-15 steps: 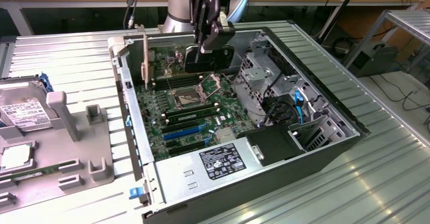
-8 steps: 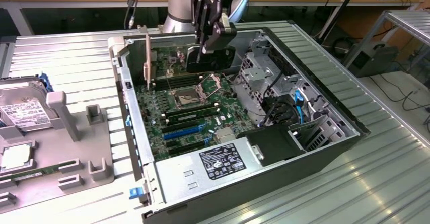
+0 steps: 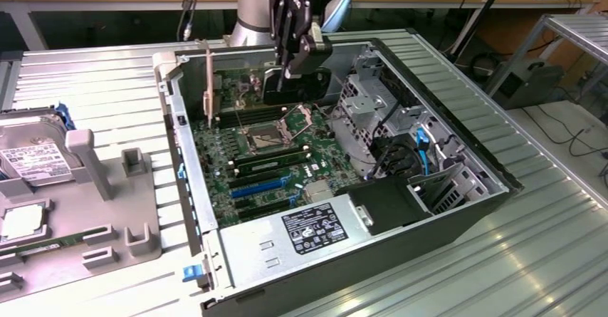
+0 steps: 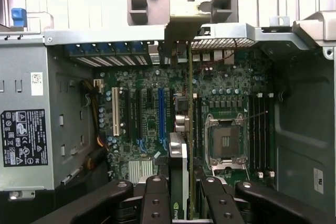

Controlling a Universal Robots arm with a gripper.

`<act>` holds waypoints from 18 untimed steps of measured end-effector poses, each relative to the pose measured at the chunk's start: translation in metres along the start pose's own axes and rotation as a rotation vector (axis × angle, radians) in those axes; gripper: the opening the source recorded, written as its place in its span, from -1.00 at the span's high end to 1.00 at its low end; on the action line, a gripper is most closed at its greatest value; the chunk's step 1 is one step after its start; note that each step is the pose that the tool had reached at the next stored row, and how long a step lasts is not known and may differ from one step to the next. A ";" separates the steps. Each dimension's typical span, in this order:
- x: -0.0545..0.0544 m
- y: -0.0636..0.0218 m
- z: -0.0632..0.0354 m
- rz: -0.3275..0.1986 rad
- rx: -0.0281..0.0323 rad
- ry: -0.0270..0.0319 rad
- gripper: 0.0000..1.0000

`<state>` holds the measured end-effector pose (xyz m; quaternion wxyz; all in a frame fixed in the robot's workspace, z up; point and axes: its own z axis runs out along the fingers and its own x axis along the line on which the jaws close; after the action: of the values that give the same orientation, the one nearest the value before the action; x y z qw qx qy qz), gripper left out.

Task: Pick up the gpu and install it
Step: 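Insert the gpu into the slot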

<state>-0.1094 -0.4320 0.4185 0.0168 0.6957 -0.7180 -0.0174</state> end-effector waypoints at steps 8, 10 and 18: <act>-0.004 -0.0072 0.0058 0.000 0.0000 -0.0001 0.45; -0.005 -0.0102 0.0077 0.000 0.0000 -0.0002 0.45; -0.008 -0.0185 0.0145 0.000 0.0000 -0.0004 0.45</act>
<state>-0.0915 -0.4248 0.4032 0.0166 0.6958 -0.7178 -0.0175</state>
